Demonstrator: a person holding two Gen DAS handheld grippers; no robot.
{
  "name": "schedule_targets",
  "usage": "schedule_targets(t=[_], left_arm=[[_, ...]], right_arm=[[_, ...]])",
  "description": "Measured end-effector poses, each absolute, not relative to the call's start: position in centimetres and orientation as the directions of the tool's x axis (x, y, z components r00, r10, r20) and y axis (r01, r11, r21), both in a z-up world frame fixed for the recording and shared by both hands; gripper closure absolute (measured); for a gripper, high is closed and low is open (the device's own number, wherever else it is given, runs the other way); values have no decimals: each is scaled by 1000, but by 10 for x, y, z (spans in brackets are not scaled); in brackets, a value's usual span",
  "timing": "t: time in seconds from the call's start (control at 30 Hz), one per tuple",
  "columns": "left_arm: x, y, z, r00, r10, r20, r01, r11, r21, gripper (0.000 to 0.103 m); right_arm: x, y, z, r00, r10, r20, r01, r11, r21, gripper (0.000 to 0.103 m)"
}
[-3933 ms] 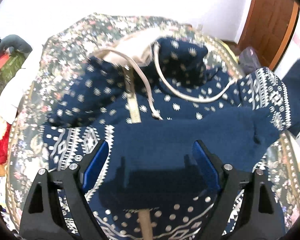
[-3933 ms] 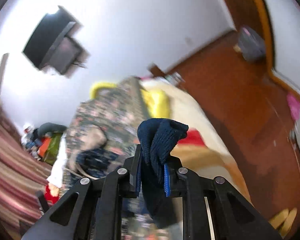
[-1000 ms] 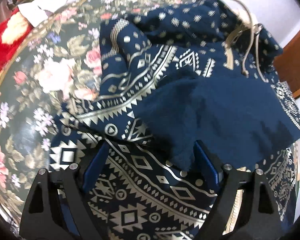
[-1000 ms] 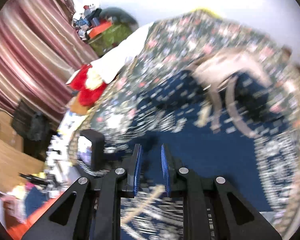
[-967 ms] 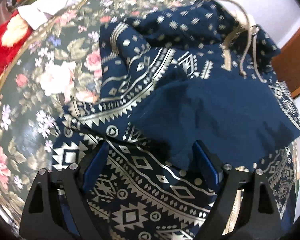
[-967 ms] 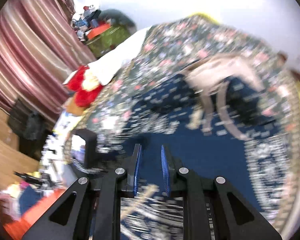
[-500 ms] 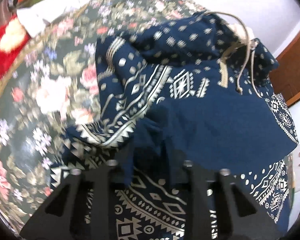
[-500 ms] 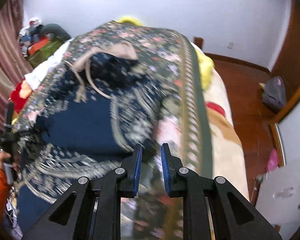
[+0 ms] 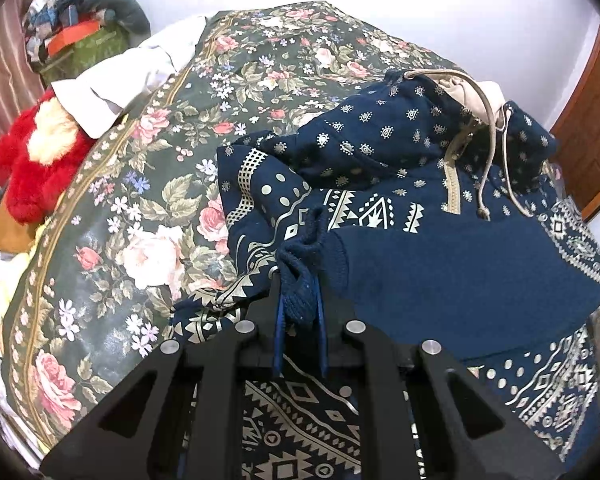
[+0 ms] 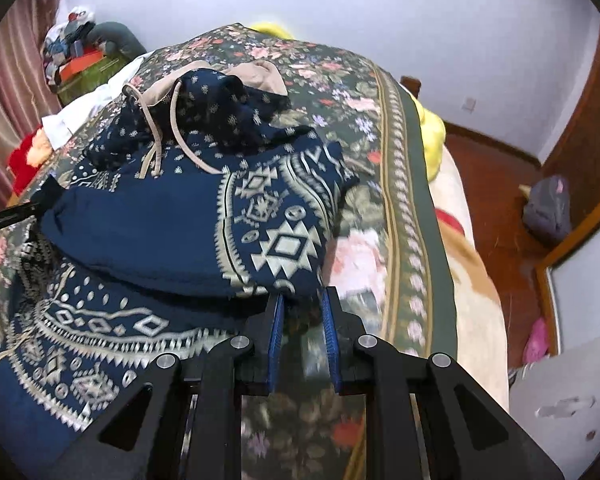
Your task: Fold large clothes
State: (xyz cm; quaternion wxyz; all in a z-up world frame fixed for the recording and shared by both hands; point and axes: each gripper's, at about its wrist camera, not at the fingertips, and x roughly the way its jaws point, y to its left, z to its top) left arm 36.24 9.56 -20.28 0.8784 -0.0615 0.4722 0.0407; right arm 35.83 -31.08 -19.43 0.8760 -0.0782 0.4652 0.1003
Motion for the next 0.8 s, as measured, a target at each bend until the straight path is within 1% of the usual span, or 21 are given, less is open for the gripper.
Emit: schedule_targets(t=[0.13,0.23,0.27,0.3,0.33,0.37,0.4,0.43,0.5,0.57,0.6,0.63,0.77,0.8], left_arm=[[364,93,-202,567,57,-822,-134,991,-24,91],[362,97,-200,584,98,-806,-148,989,12,92],[363,99,-201,584,104,-805,-152,988,18,92],[364,101,-203,576,111,-810,-152,988,27,92],[365,102,-207,571,131,-811,-156,986,49,92],[367,103,-212,563,156,-812,-156,984,81,92],[369,105,-219,550,183,-815,-160,981,112,92],[371,108,-226,532,189,-826,-165,979,117,92],[373,116,-240,494,133,-859,-156,986,63,92],[371,116,-244,485,110,-867,-136,989,49,92],[370,115,-244,485,107,-868,-122,991,54,91],[368,114,-242,486,106,-867,-105,992,63,87],[357,121,-226,493,81,-866,-60,996,59,87],[353,124,-221,493,77,-867,-54,997,58,83]], right_arm=[[379,-306,-212,529,37,-848,-226,969,-98,87],[388,-314,-218,509,56,-859,-206,977,-58,87],[389,-318,-218,501,77,-862,-202,979,-30,85],[390,-322,-218,497,85,-864,-194,981,-15,79],[390,-327,-218,503,63,-862,-174,984,-29,54],[390,-331,-218,521,3,-854,-138,987,-80,18],[389,-335,-218,545,-45,-837,-110,986,-124,6],[386,-340,-217,564,-56,-824,-103,985,-137,3],[383,-349,-221,530,-15,-848,-112,990,-87,3],[377,-352,-220,520,6,-854,-115,991,-63,3],[374,-352,-217,521,4,-854,-123,990,-70,3],[372,-352,-214,525,-1,-851,-130,988,-81,3],[357,-353,-191,557,30,-830,-167,983,-76,3],[354,-354,-185,565,46,-824,-174,983,-64,3]])
